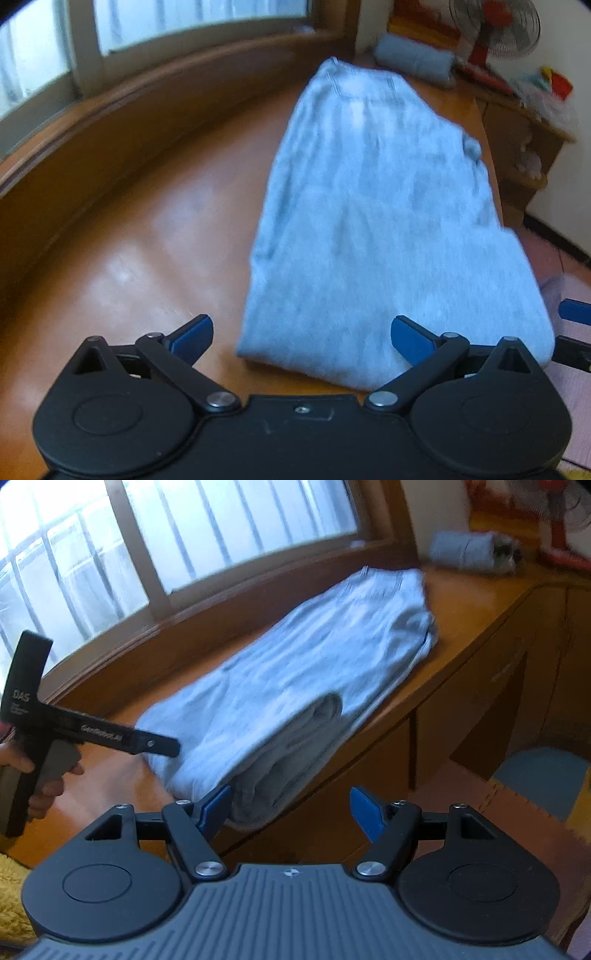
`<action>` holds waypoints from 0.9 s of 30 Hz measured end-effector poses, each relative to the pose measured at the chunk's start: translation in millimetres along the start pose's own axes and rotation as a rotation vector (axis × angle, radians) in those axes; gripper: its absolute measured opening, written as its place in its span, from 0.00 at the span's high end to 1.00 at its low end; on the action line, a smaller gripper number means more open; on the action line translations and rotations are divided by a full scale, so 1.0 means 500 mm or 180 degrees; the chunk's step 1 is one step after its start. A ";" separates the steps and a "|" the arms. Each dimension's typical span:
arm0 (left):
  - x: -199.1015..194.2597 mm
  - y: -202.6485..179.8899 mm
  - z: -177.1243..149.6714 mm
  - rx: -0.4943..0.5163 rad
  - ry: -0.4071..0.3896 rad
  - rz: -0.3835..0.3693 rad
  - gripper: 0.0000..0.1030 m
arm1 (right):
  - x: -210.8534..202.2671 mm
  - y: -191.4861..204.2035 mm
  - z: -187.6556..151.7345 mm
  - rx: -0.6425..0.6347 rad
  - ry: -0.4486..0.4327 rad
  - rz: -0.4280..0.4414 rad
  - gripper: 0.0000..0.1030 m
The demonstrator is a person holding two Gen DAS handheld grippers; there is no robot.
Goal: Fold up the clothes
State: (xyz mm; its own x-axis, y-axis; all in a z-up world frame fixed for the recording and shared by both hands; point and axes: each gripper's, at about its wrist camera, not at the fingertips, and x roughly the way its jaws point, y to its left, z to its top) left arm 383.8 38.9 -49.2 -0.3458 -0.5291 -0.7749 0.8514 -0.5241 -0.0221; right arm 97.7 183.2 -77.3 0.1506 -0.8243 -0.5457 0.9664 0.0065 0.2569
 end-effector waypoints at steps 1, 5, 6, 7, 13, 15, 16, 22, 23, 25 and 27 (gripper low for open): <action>-0.003 0.007 0.005 -0.0037 -0.0053 0.0047 0.00 | -0.004 0.008 0.005 -0.0090 -0.0083 -0.0049 0.28; 0.005 0.024 0.021 -0.0045 -0.0079 0.0336 0.00 | 0.029 0.031 0.037 -0.0393 -0.0210 -0.0112 0.28; 0.008 0.024 0.023 -0.0012 -0.0066 0.0346 0.00 | 0.043 0.033 0.044 -0.0427 -0.0199 -0.0109 0.28; 0.010 0.022 0.023 0.0038 -0.0041 0.0308 0.00 | 0.063 0.032 0.052 -0.0427 -0.0155 -0.0085 0.28; 0.018 0.006 0.000 0.0300 0.0015 0.0345 0.00 | 0.174 0.038 0.069 -0.0609 0.0009 -0.0236 0.45; 0.021 0.010 -0.010 0.0300 0.0045 0.0324 0.00 | 0.184 0.052 0.063 -0.0866 -0.0063 -0.0276 0.45; 0.022 0.014 -0.015 0.0288 0.0071 0.0307 0.00 | 0.191 0.058 0.059 -0.1011 -0.0077 -0.0303 0.45; 0.014 0.030 -0.034 0.0104 0.0138 0.0252 0.00 | 0.190 0.044 0.064 -0.0903 -0.0023 -0.0277 0.43; 0.012 0.028 -0.035 0.0128 0.0128 0.0273 0.00 | 0.180 0.046 0.066 -0.0918 -0.0028 -0.0314 0.40; 0.008 0.021 -0.037 0.0196 0.0096 0.0328 0.00 | 0.149 0.050 0.062 -0.0935 -0.0110 -0.0459 0.28; 0.002 0.019 -0.039 0.0210 0.0082 0.0370 0.00 | 0.114 0.047 0.052 -0.0923 -0.0134 -0.0438 0.23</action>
State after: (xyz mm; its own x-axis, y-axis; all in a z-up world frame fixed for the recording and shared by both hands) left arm 399.3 46.2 -62.4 -0.2354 -0.5720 -0.7858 0.8570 -0.5035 0.1098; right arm 123.6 121.4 -81.6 0.0115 -0.8513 -0.5245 0.9971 0.0494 -0.0583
